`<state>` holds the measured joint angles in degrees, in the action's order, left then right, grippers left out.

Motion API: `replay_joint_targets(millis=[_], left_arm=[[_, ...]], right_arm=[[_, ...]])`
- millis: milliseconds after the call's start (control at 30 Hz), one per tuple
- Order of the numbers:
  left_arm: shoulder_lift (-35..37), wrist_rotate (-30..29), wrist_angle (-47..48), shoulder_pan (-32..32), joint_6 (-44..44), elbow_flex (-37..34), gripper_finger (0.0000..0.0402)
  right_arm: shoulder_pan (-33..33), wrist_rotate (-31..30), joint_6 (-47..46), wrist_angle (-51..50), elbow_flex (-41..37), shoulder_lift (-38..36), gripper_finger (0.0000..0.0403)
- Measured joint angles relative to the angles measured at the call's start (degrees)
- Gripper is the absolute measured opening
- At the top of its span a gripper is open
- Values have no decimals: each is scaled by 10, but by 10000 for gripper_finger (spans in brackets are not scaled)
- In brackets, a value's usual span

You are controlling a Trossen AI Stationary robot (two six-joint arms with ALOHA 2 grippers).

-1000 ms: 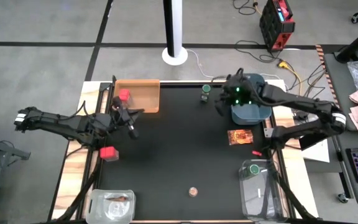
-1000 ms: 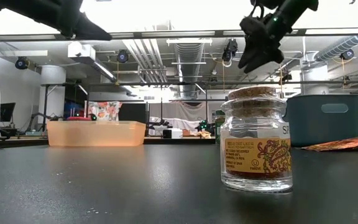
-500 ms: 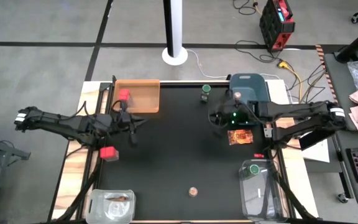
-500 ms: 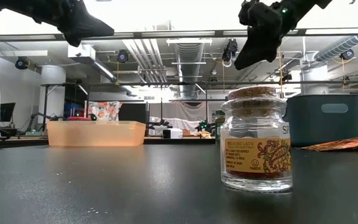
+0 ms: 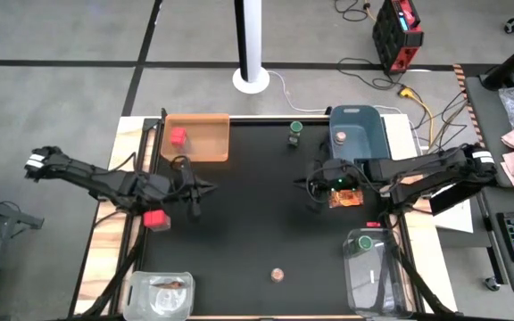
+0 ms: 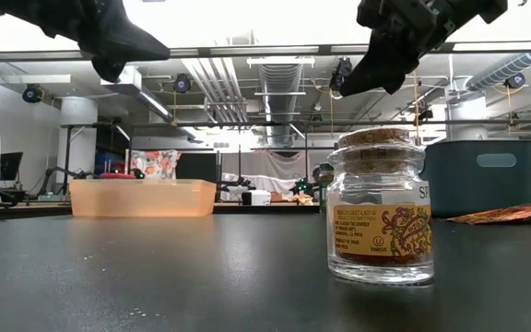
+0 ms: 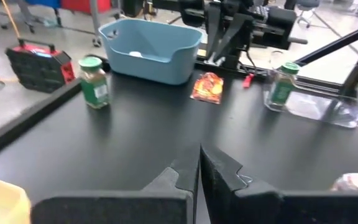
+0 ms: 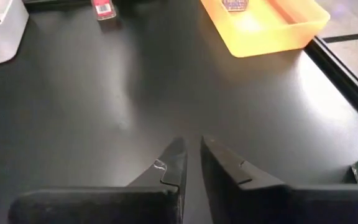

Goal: Sort spices by type
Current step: Put the red seasoning can into the orange bin

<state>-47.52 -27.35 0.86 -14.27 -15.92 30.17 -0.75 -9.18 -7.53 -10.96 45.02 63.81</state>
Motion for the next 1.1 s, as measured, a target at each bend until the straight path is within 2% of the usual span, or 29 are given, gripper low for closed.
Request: replay_joint_targets(millis=[267, 567, 733, 800, 867, 967, 1100], left_arm=[[-14, 0, -16, -34, -69, 0, 0], [-93, 2, -174, -59, -47, 0, 0], [-124, 48, -163, -61, -82, 20, 0], [-133, 49, -98, -62, -126, 48, 0], [-145, 50, 15, -62, -189, 94, 0], [-174, 66, 252, -63, -267, 185, 0], [-232, 138, 596, -64, -301, 310, 0]], right_arm=[[-11, 0, 3, 0, -2, 0, 33], [-27, 0, 18, 23, -3, 0, 33], [-38, 0, 23, 25, -4, 1, 34], [-41, 1, 25, 28, -5, 2, 34], [-42, 1, 27, 29, -6, 2, 34], [-42, 0, 27, 30, -8, 2, 34], [-43, 0, 28, 32, -12, 2, 34]])
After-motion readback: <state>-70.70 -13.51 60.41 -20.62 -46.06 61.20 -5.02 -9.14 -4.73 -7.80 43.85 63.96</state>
